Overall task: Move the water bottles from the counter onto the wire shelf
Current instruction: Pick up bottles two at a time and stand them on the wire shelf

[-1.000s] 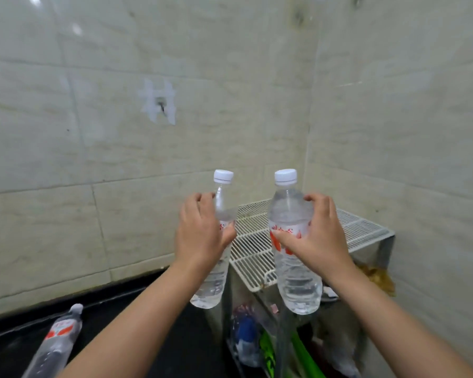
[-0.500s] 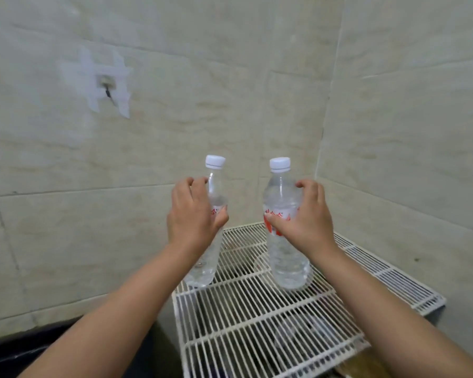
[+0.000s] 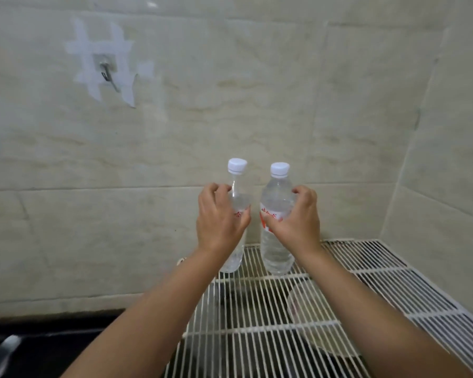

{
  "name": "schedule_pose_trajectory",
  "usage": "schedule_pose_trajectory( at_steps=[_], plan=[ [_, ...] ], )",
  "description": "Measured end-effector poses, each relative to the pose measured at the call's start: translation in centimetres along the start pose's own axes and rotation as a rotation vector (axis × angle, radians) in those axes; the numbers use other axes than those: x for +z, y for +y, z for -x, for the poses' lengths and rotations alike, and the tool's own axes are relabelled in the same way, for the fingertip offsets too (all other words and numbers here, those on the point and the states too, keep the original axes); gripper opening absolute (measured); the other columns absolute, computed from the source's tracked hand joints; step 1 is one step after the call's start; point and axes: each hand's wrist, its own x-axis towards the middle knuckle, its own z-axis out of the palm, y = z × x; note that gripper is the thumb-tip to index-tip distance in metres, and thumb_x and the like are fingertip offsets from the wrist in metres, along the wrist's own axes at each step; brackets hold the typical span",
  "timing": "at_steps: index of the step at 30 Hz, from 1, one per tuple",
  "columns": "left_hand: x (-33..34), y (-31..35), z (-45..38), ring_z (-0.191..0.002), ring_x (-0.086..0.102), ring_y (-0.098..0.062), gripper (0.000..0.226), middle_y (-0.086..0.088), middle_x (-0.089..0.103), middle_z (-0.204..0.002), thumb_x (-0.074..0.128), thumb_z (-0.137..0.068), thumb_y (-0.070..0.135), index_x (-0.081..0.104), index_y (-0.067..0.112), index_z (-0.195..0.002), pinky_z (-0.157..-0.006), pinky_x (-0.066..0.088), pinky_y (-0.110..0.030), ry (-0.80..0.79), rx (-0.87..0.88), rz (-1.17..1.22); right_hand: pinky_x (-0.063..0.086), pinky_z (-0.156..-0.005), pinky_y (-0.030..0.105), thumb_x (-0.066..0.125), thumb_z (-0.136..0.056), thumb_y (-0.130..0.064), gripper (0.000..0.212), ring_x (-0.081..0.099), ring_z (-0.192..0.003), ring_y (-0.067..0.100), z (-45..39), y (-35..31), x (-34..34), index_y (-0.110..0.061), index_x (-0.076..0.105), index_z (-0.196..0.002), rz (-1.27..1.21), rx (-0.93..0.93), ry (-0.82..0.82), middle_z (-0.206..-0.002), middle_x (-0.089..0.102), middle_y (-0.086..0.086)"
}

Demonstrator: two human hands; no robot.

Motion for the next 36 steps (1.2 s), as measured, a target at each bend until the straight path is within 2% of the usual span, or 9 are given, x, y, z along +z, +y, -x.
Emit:
schedule_pose_trajectory(
  at_steps=[3,6,8,15,23,27,30,33,36],
  plan=[
    [0.9,-0.8,0.4,-0.086,0.063,-0.041,0.066,-0.028,0.06,-0.097,0.088,-0.055,0.021,0.047,0.003,-0.103,-0.058,0.057,-0.038,-0.058,-0.099,-0.084,0.04,-0.09,0.033,0.076,-0.071,-0.025,0.072,0.047,-0.116,0.03,-1.0,0.9,1.5,-0.002,0.036,-0.126,-0.06,-0.011,-0.035,-0.129,0.041,0.015],
    [0.9,-1.0,0.2,-0.116,0.045,-0.039,0.062,-0.025,0.046,-0.125,0.076,-0.075,0.025,0.048,-0.003,-0.122,-0.085,0.047,-0.044,-0.105,-0.319,-0.084,0.04,-0.09,0.031,0.077,-0.07,-0.025,0.073,0.048,-0.115,0.029,-1.8,1.7,2.2,-0.003,0.036,-0.127,-0.101,-0.013,-0.058,-0.13,0.04,0.014],
    [0.9,-0.9,0.0,-0.122,0.038,-0.034,0.064,-0.021,0.04,-0.131,0.071,-0.079,0.028,0.043,-0.002,-0.128,-0.091,0.042,-0.042,-0.126,-0.366,-0.103,0.04,-0.091,0.031,0.077,-0.071,-0.024,0.073,0.047,-0.117,0.028,-2.2,2.1,2.2,-0.004,0.035,-0.127,-0.114,-0.012,-0.076,-0.132,0.04,0.013],
    [1.2,0.4,-0.9,-0.121,0.039,-0.032,0.062,-0.019,0.04,-0.129,0.07,-0.08,0.029,0.043,-0.002,-0.127,-0.093,0.041,-0.038,-0.13,-0.39,-0.025,0.036,-0.093,0.027,0.078,-0.07,-0.018,0.073,0.045,-0.12,0.028,-2.7,2.9,1.5,-0.002,0.036,-0.127,-0.189,-0.03,-0.105,-0.131,0.044,0.015],
    [3.9,1.1,-1.2,-0.093,0.056,-0.047,0.056,-0.03,0.055,-0.099,0.086,-0.061,0.019,0.058,-0.011,-0.099,-0.067,0.053,-0.044,-0.132,-0.289,-0.03,0.041,-0.09,0.029,0.079,-0.066,-0.014,0.074,0.051,-0.115,0.026,-4.1,4.3,2.0,-0.007,0.036,-0.126,-0.299,0.012,-0.129,-0.128,0.048,0.012],
    [3.0,1.1,-1.8,-0.117,0.041,-0.032,0.059,-0.017,0.043,-0.123,0.073,-0.077,0.031,0.046,0.001,-0.121,-0.084,0.045,-0.038,-0.251,-0.357,-0.099,0.043,-0.101,0.037,0.079,-0.067,-0.016,0.078,0.049,-0.12,0.025,-4.5,4.3,2.1,-0.01,0.032,-0.13,-0.324,0.008,-0.23,-0.133,0.045,0.011],
    [1.8,1.2,-2.3,-0.12,0.041,-0.026,0.058,-0.012,0.043,-0.128,0.062,-0.085,0.04,0.042,0.006,-0.127,-0.089,0.043,-0.035,-0.308,-0.339,-0.104,0.045,-0.098,0.038,0.078,-0.069,-0.018,0.076,0.051,-0.113,0.021,-4.8,4.1,1.2,-0.012,0.031,-0.13,-0.301,0.029,-0.301,-0.134,0.046,0.011],
    [0.5,1.0,-3.6,-0.125,0.042,-0.025,0.053,-0.012,0.045,-0.133,0.052,-0.092,0.036,0.038,0.006,-0.134,-0.098,0.04,-0.034,-0.31,-0.321,-0.089,0.043,-0.088,0.029,0.074,-0.074,-0.019,0.07,0.05,-0.107,0.018,-5.5,3.3,-0.4,-0.01,0.032,-0.131,-0.298,0.052,-0.34,-0.133,0.047,0.012],
    [-0.1,1.0,-5.8,-0.131,0.039,-0.024,0.055,-0.011,0.043,-0.141,0.052,-0.093,0.029,0.032,0.008,-0.14,-0.104,0.036,-0.034,-0.367,-0.223,-0.092,0.042,-0.091,0.031,0.073,-0.075,-0.029,0.075,0.05,-0.116,0.022,-6.8,1.2,-1.3,-0.012,0.031,-0.135,-0.207,0.011,-0.322,-0.134,0.047,0.009]
  ],
)
